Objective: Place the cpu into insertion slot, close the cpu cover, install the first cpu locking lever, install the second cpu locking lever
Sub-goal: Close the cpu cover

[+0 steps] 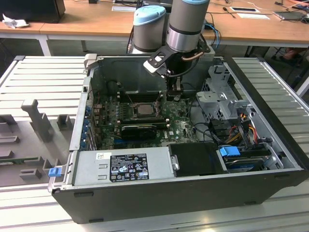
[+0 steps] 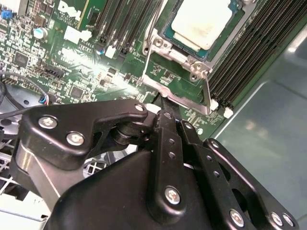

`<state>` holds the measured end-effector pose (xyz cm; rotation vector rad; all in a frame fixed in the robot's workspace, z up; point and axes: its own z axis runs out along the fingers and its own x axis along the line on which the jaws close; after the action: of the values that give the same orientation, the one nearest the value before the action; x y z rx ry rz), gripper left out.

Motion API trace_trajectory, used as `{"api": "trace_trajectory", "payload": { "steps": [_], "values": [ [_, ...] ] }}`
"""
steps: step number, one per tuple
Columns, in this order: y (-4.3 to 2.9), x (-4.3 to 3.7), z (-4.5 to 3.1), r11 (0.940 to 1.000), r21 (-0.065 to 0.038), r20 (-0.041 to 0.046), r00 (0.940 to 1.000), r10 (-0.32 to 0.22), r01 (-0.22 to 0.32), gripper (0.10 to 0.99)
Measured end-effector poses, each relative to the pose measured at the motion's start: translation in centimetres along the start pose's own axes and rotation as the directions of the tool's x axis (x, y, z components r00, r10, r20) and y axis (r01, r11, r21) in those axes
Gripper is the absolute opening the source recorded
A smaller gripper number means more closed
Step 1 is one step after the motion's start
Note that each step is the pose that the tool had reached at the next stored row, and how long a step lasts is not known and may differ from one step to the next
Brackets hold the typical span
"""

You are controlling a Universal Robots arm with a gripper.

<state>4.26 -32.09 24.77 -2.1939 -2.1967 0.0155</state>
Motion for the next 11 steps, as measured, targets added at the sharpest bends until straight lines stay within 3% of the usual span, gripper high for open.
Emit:
{"api": "trace_trajectory", "payload": {
  "steps": [11],
  "values": [
    [-1.78, 0.0, 0.06, 1.0, 0.0, 0.0, 1.0, 0.0, 0.0, 0.106]
  ]
}}
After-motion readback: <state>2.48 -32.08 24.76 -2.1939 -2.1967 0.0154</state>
